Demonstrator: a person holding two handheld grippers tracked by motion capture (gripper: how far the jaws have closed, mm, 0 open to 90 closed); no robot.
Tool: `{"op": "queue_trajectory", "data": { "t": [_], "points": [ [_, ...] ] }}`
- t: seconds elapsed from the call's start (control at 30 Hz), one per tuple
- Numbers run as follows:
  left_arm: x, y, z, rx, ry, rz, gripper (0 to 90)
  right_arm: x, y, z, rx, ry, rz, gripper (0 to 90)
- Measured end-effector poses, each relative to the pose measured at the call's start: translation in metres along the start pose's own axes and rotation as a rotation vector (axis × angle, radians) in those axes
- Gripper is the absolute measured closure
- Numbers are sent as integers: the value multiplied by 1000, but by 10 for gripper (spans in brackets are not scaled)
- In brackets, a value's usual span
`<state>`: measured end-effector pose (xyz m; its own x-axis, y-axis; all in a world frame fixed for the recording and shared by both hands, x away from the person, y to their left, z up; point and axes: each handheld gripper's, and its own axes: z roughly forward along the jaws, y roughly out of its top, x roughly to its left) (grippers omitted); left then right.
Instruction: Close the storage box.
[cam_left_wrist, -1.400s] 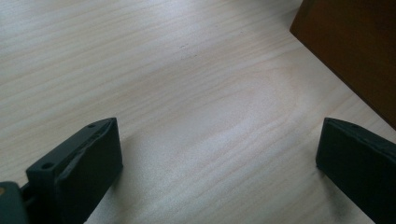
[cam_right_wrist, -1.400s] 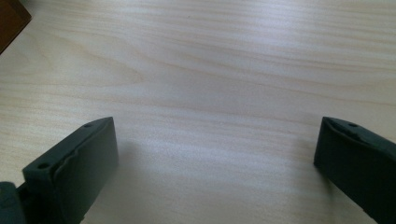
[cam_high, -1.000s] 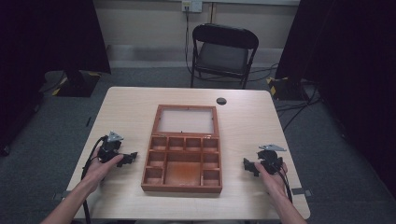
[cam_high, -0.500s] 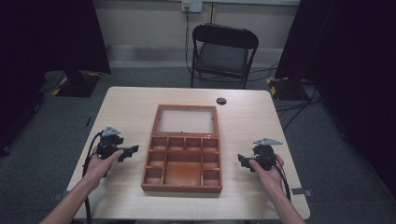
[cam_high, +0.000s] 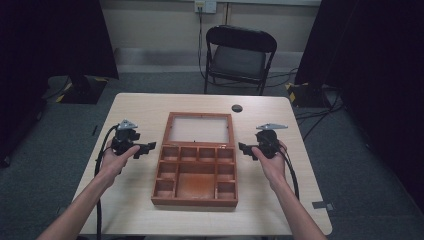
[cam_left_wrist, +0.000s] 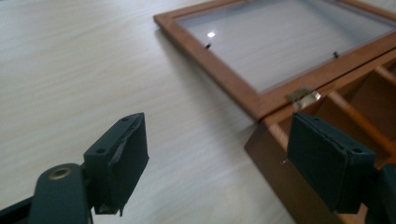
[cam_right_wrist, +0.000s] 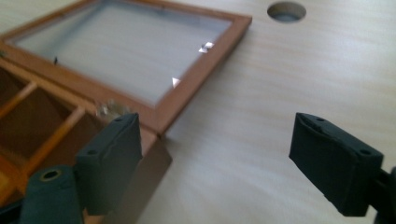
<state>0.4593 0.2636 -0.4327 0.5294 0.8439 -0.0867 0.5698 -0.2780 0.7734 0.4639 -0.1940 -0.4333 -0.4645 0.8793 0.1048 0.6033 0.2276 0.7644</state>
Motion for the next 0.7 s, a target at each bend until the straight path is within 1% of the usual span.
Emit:
{"op": "queue_trajectory", "data": {
  "t": [0.07,0.1,0.17,0.23,0.27,0.3,0.33,0.37,0.4,0.43,0.47,0.5,0.53,0.6,0.67,0.7],
  "points": [
    [1,8,3,-4,-1,-6,200,1,11,5,-1,8,-7,173],
    [1,12,6,-3,-11,-8,200,1,15,9,3,-1,-16,169],
    [2,17,13,-24,-18,-25,199,2,23,18,12,26,-21,170],
    [4,21,21,-12,-8,-27,200,3,29,28,29,43,-18,169],
    [6,22,26,-21,-8,-37,200,3,30,34,34,51,-15,169],
    [8,22,30,-22,-18,-59,200,4,32,39,29,53,-3,169],
    [10,21,35,-21,-29,-90,200,4,32,45,30,60,5,169],
    [11,21,39,-14,-30,-112,200,4,32,51,32,65,14,169],
    [11,20,44,-1,-24,-120,200,4,31,56,28,70,26,169],
    [11,19,47,16,-29,-112,201,4,29,62,30,78,32,169],
    [10,19,51,33,-33,-96,200,4,28,66,38,81,26,168],
    [10,18,54,43,-30,-93,200,5,27,70,51,83,29,168],
    [9,18,56,47,-30,-99,200,5,26,73,61,94,38,168],
    [10,17,60,55,-43,-107,200,6,24,77,68,106,56,168],
    [11,16,64,69,-45,-111,200,7,24,80,79,108,43,153],
    [11,15,66,63,-42,-120,200,7,23,82,85,105,48,139]
  ]
}}
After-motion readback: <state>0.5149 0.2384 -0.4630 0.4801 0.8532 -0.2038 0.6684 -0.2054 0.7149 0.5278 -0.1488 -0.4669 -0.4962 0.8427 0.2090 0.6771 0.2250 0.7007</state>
